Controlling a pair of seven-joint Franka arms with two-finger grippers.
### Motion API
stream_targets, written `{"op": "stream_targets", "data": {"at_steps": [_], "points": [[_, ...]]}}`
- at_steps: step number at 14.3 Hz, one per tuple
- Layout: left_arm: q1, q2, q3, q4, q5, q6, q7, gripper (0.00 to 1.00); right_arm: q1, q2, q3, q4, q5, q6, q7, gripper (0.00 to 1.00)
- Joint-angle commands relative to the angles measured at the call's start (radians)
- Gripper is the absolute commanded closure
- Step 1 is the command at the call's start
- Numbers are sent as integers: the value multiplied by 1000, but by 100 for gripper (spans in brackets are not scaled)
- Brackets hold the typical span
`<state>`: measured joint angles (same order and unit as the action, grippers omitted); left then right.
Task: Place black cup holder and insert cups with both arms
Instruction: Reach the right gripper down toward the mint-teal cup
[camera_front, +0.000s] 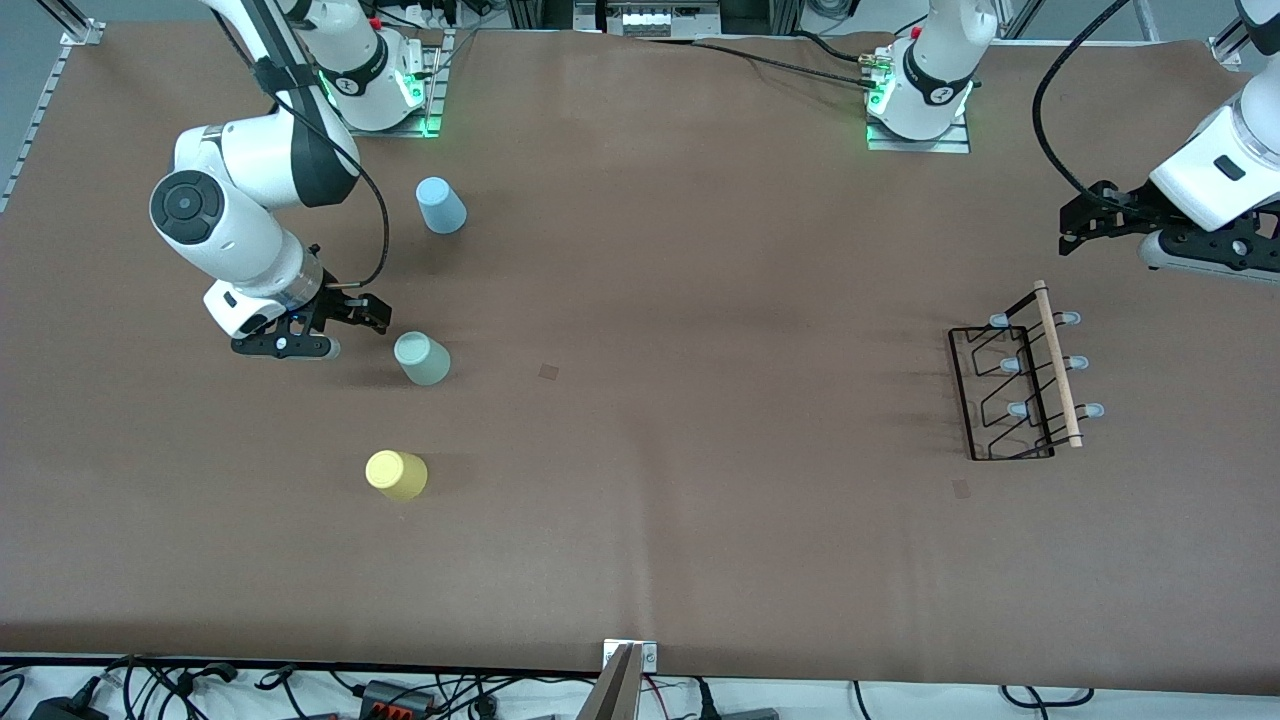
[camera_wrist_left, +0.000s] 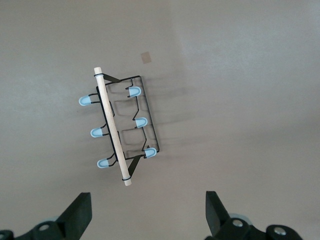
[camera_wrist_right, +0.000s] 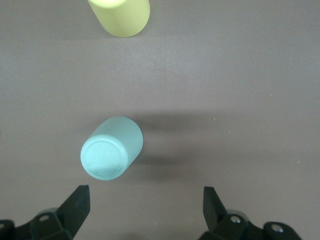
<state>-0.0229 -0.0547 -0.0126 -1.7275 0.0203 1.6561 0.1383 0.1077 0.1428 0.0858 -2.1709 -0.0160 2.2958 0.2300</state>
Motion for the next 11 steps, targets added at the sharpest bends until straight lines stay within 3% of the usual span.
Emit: {"op": "stream_targets", "data": {"at_steps": [1, 11], "points": [[-2, 13, 6, 26, -20, -18, 9, 0, 13, -5, -3, -12, 5, 17, 11, 0], [-2, 15, 6, 26, -20, -21, 9, 0, 47, 30, -3, -12, 5, 33, 14, 0]]}}
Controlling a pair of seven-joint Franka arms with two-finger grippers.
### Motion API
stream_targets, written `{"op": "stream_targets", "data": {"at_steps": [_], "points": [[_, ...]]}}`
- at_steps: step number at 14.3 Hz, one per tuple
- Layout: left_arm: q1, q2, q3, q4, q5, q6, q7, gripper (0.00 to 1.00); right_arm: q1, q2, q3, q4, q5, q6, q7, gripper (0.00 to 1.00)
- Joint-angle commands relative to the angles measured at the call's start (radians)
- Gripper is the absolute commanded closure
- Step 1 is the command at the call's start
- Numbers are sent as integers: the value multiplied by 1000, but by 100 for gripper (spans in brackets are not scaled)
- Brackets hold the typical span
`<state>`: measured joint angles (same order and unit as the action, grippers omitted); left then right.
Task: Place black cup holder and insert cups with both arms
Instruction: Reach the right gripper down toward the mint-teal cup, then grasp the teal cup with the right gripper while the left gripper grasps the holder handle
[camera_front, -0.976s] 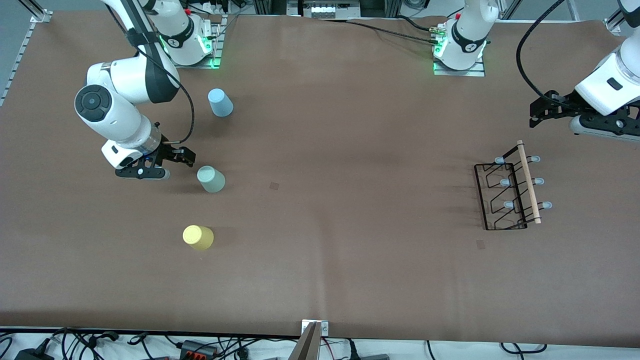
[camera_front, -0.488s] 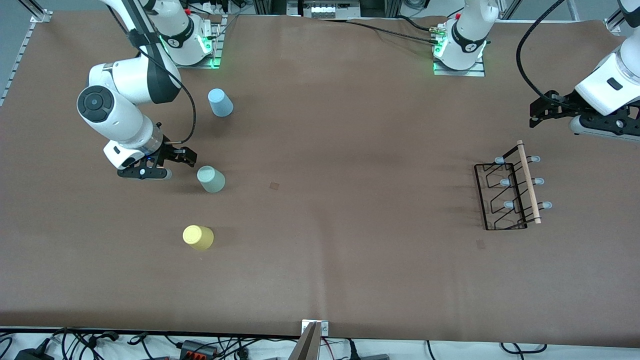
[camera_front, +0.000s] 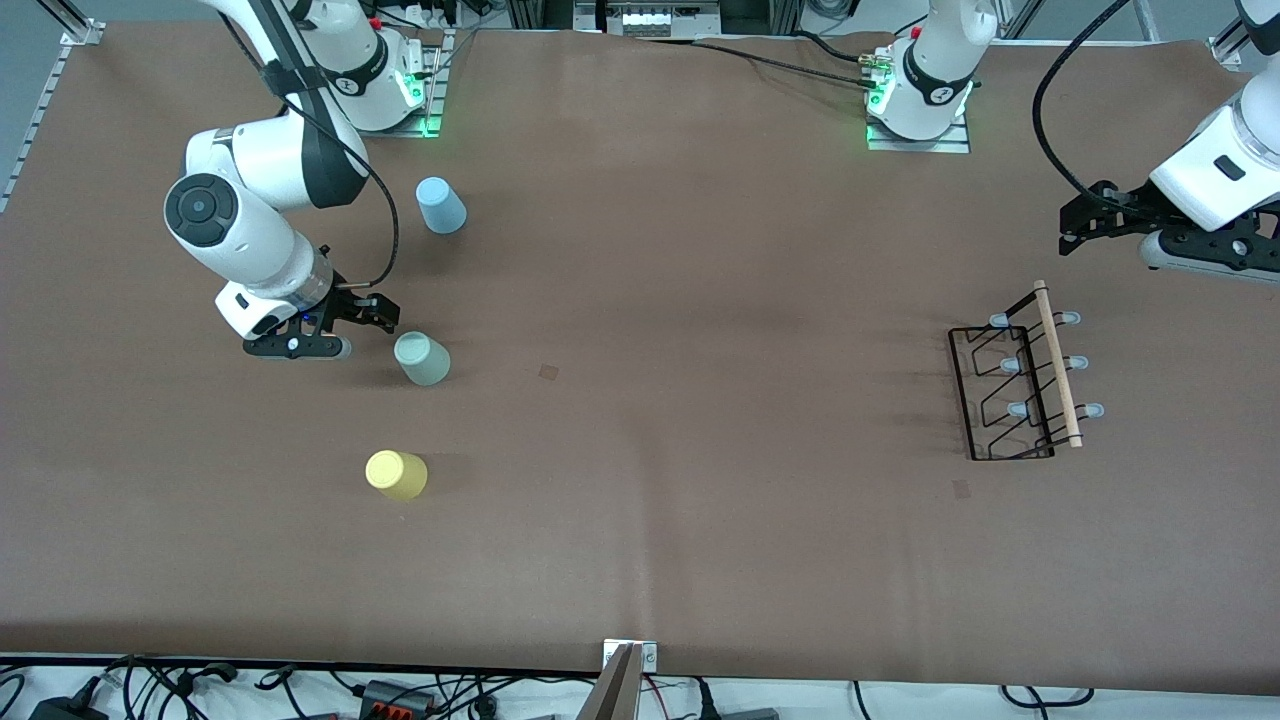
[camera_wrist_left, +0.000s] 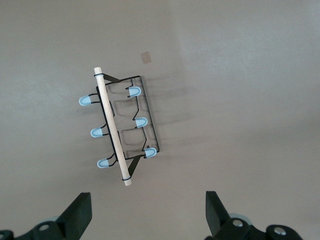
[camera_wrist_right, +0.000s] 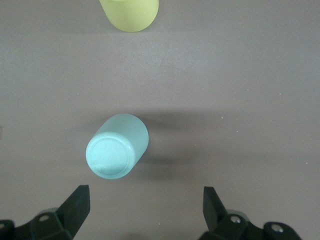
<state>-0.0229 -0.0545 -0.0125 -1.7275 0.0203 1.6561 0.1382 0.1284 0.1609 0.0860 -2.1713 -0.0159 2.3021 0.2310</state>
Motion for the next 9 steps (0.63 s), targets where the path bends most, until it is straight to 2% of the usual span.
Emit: {"op": "stream_targets", "data": {"at_steps": [1, 3, 9], "points": [[-2, 16, 6, 26, -20, -36, 9, 0, 27, 28, -3, -12, 5, 48, 24, 0], [8, 38, 8, 26, -20, -48, 14, 0, 43, 55, -3, -13, 5, 80, 51, 0], [84, 206, 8, 32, -10, -32, 24, 0, 56, 135, -3, -12, 4, 203, 64, 0]]}}
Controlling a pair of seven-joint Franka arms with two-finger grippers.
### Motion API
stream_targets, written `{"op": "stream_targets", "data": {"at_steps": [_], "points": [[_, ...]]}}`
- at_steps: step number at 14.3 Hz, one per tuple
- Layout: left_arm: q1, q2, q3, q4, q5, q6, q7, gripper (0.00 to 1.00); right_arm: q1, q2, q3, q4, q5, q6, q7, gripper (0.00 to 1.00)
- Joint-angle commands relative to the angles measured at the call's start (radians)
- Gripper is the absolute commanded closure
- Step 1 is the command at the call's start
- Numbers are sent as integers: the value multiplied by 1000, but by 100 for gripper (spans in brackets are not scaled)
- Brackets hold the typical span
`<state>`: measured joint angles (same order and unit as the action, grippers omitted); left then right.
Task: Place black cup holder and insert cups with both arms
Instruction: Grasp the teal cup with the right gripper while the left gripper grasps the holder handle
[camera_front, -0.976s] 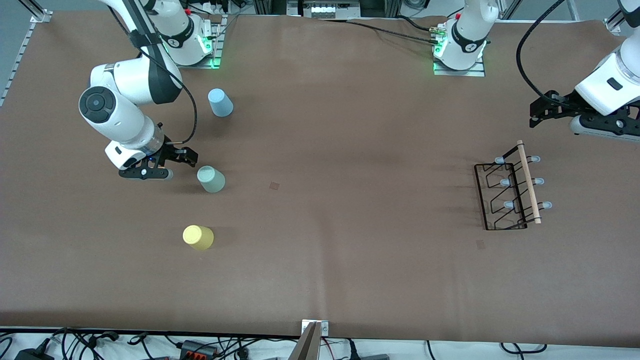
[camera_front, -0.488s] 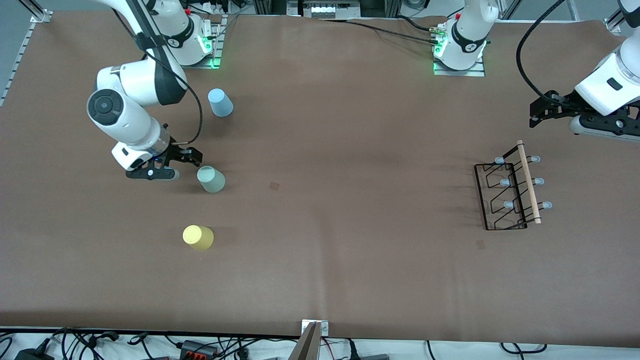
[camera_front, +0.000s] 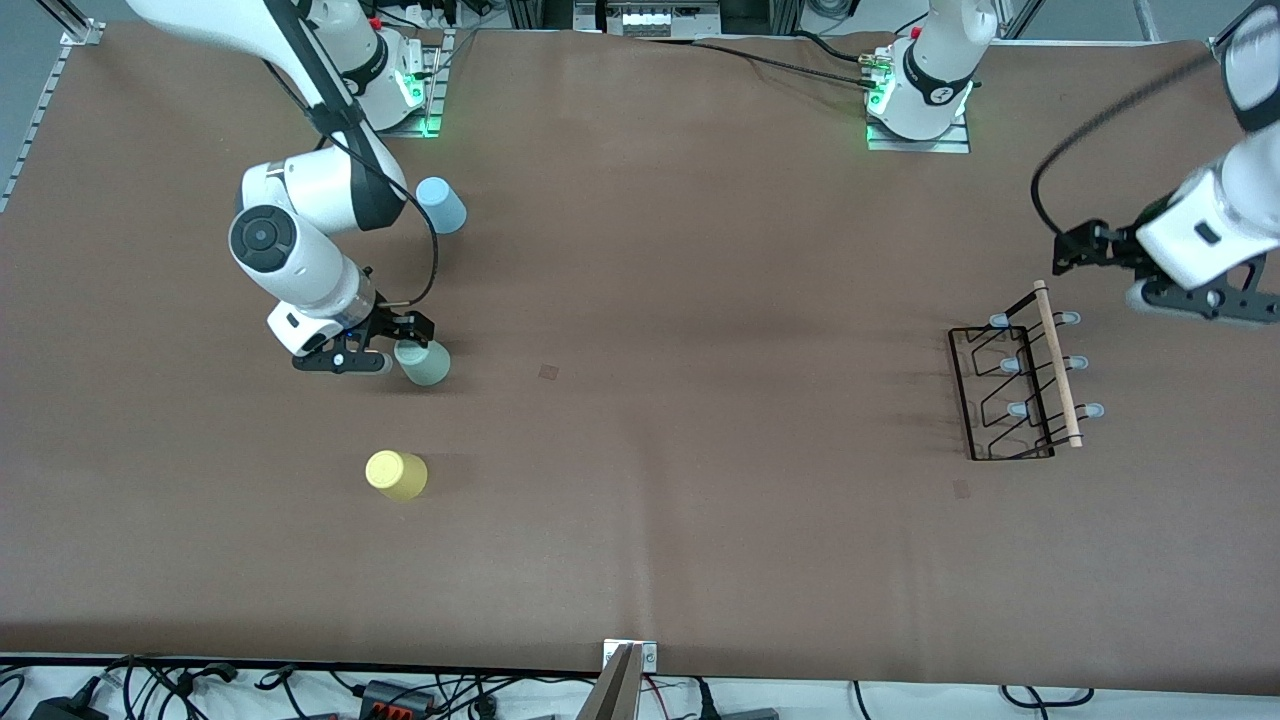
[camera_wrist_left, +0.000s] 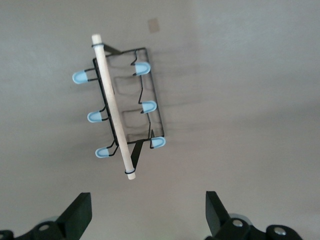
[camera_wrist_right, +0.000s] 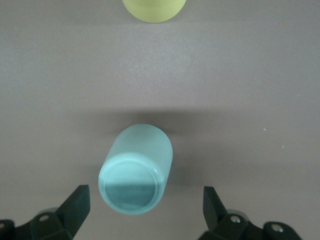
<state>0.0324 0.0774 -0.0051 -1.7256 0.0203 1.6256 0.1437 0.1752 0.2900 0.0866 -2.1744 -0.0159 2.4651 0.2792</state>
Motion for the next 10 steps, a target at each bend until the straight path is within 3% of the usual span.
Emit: {"op": "stream_targets", "data": {"at_steps": [1, 6, 9, 10], "points": [[41, 91, 0, 28, -8, 35, 16, 0, 9, 21, -4, -8, 5, 61, 15, 0], [64, 116, 0, -155, -3, 376, -1, 0, 24, 47, -5, -10, 4, 80, 14, 0], [80, 117, 0, -238, -3, 482, -33, 12, 26, 51, -5, -15, 4, 80, 14, 0], [80, 119, 0, -255, -3, 505, -54, 20, 26, 55, -5, -13, 4, 80, 14, 0]]}}
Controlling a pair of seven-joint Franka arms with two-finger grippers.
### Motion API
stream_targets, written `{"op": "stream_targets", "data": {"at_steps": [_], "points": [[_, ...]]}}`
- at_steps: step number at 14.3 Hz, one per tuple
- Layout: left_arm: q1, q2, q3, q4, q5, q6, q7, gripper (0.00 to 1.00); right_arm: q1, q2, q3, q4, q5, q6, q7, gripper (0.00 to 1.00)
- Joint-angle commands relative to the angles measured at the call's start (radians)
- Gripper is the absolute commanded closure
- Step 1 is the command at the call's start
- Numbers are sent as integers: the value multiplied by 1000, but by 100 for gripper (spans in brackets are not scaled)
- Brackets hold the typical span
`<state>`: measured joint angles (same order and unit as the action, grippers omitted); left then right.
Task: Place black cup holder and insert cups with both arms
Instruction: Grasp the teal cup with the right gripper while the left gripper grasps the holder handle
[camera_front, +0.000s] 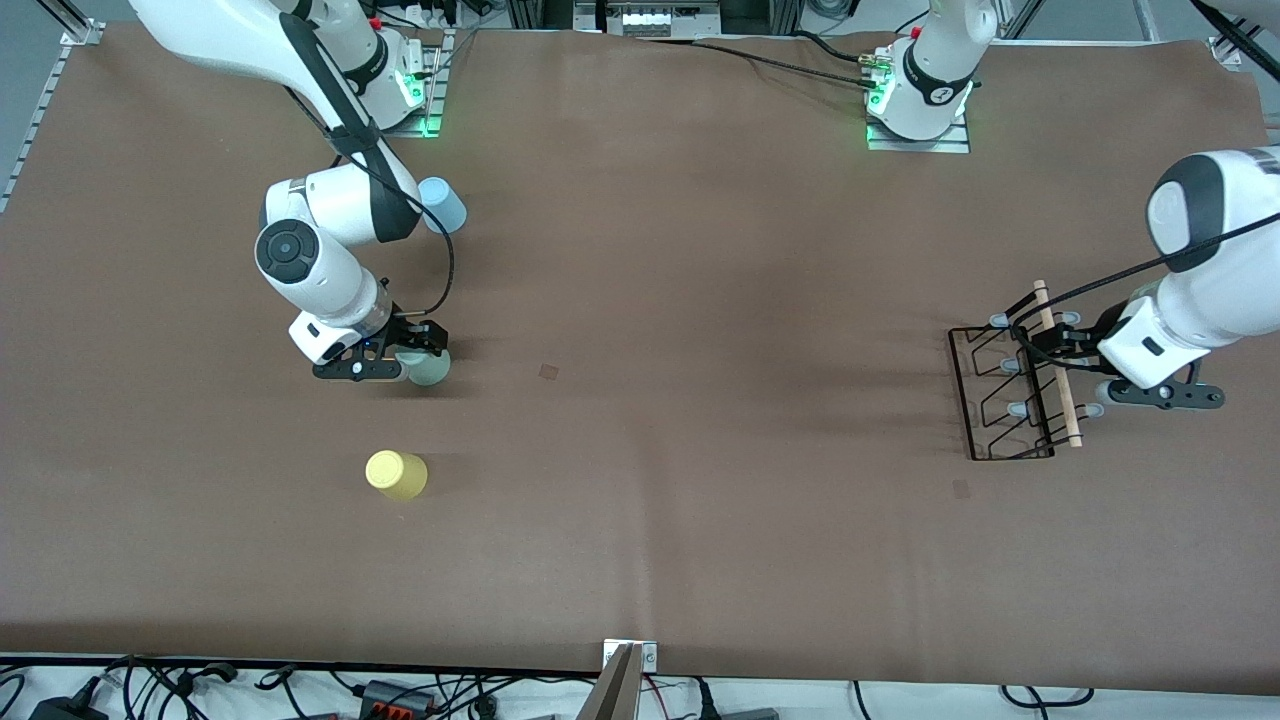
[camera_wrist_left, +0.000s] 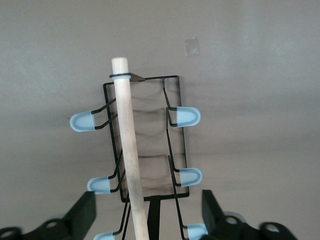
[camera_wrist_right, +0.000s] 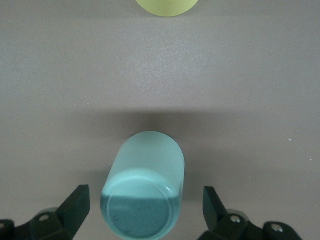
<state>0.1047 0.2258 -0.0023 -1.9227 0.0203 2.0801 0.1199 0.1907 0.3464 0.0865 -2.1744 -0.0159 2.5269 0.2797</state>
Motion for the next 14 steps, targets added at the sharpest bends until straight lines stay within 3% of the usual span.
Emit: {"op": "stream_targets", "data": {"at_steps": [1, 3, 5, 6, 10, 12, 14], "points": [[7, -25, -2, -62, -3, 57, -39, 34, 12, 2, -5, -13, 4, 16, 13, 11], [7, -10, -2, -65, -3, 61, -51, 49, 21, 11, -8, -8, 4, 18, 13, 11], [27, 3, -2, -65, -3, 78, -51, 51, 21, 13, -8, -7, 4, 18, 13, 17], [36, 13, -2, -65, -3, 84, -45, 51, 21, 13, -8, -7, 4, 18, 13, 29], [36, 18, -2, -64, -3, 86, -43, 51, 21, 5, -8, 13, 4, 6, 1, 93], [36, 23, -2, -64, -2, 86, -40, 54, 16, -12, -8, 40, 4, -55, 4, 93], [35, 30, -2, -64, -2, 77, -37, 72, 18, -47, -8, 83, -1, -163, 7, 93]]}}
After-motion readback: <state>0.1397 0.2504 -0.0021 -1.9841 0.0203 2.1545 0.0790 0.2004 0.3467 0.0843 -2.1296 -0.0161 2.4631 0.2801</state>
